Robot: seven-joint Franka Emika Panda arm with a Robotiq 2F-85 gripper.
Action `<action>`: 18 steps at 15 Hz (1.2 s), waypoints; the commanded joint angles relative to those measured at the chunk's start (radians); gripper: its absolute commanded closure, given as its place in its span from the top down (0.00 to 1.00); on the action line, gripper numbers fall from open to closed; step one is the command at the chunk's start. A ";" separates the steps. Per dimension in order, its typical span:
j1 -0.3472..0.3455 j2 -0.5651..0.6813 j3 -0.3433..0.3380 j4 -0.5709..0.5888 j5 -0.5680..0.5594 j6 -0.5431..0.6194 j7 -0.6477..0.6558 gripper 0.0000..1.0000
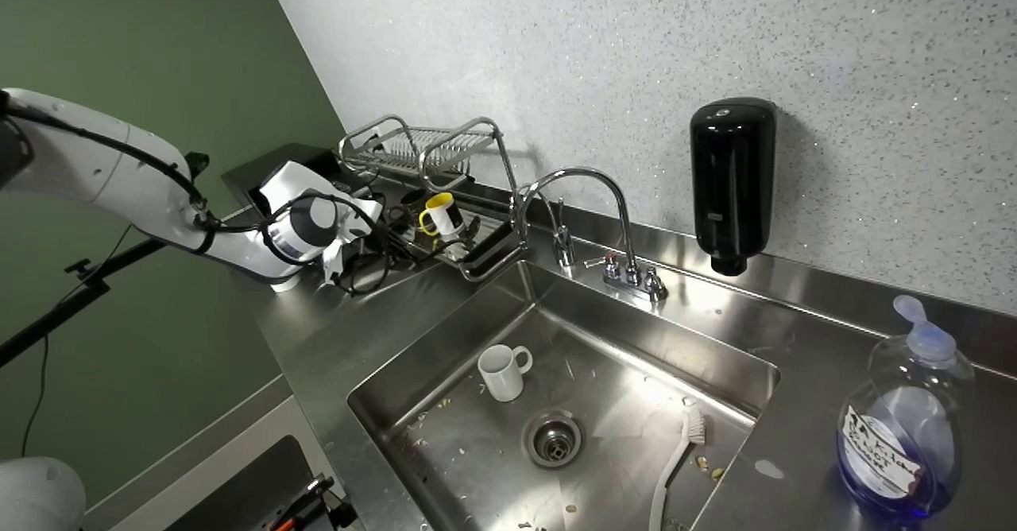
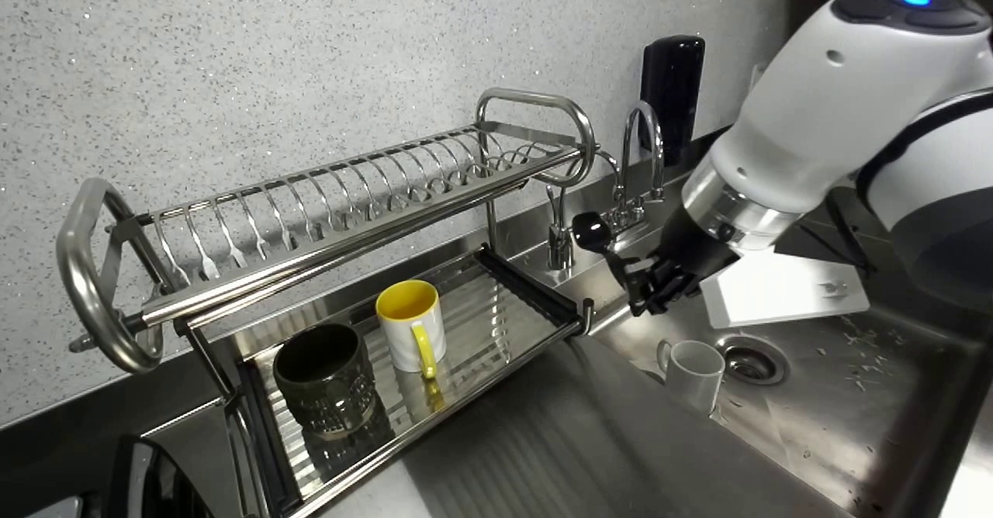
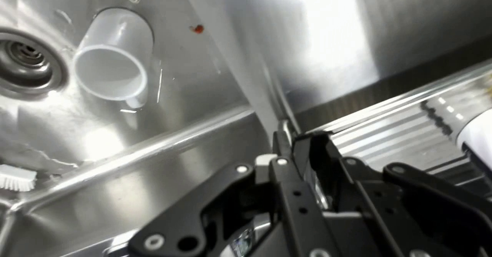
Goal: Put the black inside the sink
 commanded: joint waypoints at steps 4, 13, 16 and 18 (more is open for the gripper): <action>0.278 -0.152 -0.458 -0.321 -0.239 0.174 0.276 0.05; 0.312 -0.115 -0.602 -0.481 -0.242 0.318 0.271 0.20; 0.296 -0.114 -0.583 -0.467 -0.235 0.293 0.275 0.05; 0.196 -0.156 -0.521 -0.454 -0.243 0.227 0.242 0.05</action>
